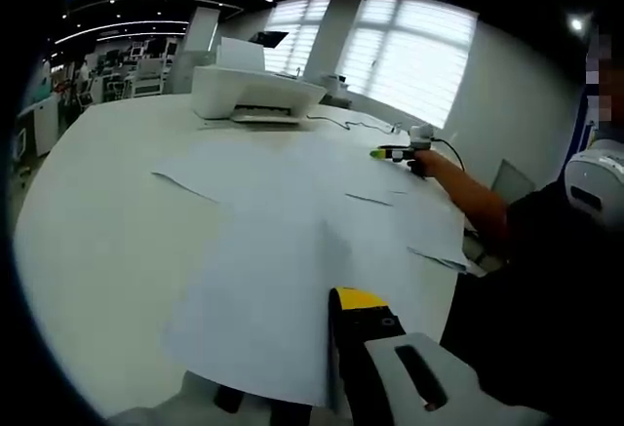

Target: Organize the stack of printing papers by aligning and flattening the scattered papers on the table

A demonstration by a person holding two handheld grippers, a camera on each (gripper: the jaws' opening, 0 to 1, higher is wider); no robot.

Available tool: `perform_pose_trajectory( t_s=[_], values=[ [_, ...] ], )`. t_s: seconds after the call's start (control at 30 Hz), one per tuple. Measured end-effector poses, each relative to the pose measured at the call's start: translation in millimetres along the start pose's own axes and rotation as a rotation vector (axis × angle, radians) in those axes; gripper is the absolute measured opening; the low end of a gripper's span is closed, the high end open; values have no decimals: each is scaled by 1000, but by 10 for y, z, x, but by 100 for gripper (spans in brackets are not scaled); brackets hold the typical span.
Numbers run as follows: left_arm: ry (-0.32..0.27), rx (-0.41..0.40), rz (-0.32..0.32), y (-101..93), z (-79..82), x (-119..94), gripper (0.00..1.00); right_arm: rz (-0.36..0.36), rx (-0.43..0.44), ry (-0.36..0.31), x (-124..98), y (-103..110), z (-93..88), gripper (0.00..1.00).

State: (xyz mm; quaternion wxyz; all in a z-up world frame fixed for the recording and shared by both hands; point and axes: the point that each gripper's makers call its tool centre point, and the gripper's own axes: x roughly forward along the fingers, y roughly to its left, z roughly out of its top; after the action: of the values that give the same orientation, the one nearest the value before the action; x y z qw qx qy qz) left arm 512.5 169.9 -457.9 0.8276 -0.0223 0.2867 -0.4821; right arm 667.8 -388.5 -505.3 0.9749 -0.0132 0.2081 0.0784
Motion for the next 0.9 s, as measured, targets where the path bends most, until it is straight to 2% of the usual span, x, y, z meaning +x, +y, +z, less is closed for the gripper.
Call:
perform_pose_trajectory(
  t_s=[0.1,0.17,0.5,0.67,0.77,0.9],
  values=[
    [1,1,-4,-18,-8,8,7,24,-5,-5,-37,85,-1,39],
    [0,1,-6,-27,-9,8,7,35,-4,-5,-61,108,-3,29],
    [0,2,-8,-52,-27,2,7,47,35,3,-114,72,-31,1],
    [-4,-2,-7,-44,-31,4,7,56,40,-10,-143,86,-8,0],
    [-3,-1,-9,-47,-26,8,7,71,77,-73,-206,100,117,0],
    [-3,2,-11,-48,-19,12,7,73,79,-89,-248,108,169,0]
  ],
)
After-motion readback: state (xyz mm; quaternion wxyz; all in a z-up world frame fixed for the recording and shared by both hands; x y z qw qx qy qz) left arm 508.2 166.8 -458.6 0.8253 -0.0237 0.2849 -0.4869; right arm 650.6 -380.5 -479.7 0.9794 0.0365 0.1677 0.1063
